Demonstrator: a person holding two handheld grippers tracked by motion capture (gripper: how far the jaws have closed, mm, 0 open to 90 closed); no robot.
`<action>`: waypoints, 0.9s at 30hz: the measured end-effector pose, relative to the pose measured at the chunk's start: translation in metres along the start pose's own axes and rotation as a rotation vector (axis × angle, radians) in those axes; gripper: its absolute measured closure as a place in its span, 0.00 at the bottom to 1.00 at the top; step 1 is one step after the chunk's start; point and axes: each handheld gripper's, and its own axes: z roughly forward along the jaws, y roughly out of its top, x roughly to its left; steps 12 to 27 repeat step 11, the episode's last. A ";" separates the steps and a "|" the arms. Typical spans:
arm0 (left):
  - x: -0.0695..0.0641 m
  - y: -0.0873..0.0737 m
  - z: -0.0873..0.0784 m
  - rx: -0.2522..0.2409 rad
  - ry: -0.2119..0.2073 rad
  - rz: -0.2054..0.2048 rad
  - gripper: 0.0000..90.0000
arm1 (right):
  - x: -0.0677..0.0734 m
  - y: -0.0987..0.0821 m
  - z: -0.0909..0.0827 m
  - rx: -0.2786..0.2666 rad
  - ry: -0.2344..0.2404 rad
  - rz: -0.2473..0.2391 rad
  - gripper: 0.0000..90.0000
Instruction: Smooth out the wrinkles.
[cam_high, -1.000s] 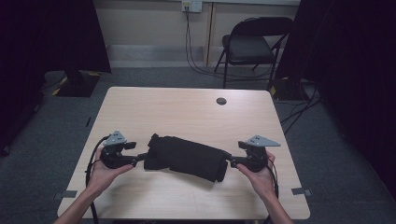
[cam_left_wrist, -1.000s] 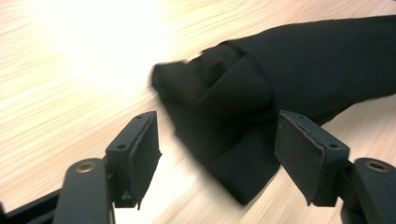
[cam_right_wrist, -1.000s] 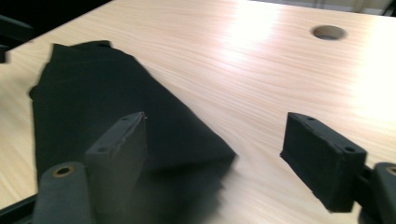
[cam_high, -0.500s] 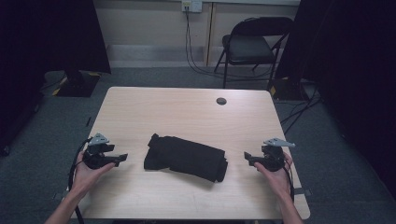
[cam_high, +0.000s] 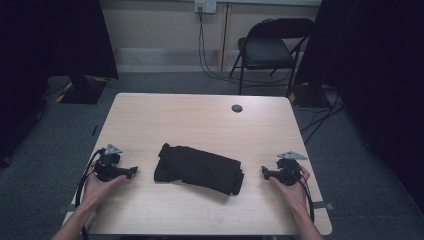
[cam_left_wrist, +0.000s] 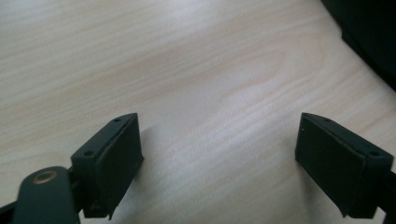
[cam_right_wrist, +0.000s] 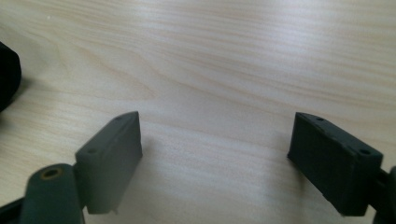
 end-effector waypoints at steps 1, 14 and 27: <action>0.000 -0.003 0.001 -0.038 0.001 0.000 0.15 | 0.000 0.000 0.000 0.002 -0.001 0.006 0.17; -0.001 -0.003 0.002 -0.041 0.009 -0.007 0.15 | 0.000 0.000 0.000 0.002 -0.005 0.007 0.17; -0.001 -0.003 0.002 -0.041 0.009 -0.007 0.15 | 0.000 0.000 0.000 0.002 -0.005 0.007 0.17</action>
